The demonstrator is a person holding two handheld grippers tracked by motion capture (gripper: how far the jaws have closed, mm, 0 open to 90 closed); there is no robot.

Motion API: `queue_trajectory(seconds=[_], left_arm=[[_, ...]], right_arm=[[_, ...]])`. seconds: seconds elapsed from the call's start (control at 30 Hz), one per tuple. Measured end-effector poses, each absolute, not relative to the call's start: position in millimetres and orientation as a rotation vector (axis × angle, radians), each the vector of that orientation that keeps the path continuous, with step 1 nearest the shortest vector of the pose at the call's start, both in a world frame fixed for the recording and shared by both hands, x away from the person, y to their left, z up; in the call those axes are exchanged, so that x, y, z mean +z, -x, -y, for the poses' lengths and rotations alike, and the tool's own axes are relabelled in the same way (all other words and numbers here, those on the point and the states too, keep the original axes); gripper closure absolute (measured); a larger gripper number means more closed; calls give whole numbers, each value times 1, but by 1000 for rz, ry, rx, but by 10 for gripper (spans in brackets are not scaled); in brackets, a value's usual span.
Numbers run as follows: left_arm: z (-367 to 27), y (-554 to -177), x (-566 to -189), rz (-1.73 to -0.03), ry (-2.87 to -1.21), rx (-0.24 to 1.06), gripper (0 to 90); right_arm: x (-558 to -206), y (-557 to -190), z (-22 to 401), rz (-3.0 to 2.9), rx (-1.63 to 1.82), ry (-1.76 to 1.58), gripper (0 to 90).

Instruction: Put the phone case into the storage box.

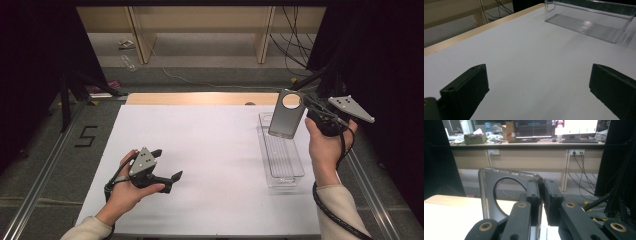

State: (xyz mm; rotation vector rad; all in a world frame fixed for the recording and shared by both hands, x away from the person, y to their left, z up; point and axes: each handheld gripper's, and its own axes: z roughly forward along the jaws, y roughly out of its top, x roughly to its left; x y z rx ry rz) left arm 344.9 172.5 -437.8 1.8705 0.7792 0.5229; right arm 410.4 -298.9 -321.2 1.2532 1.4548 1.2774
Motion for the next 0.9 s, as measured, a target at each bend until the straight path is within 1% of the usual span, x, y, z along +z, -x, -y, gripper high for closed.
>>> queue_trajectory(seconds=[0.9], left_arm=[[-173,-346,-438,-779,-1873,525,18]], right_arm=[[-321,-415,300,-1456,1265,-1239,837]])
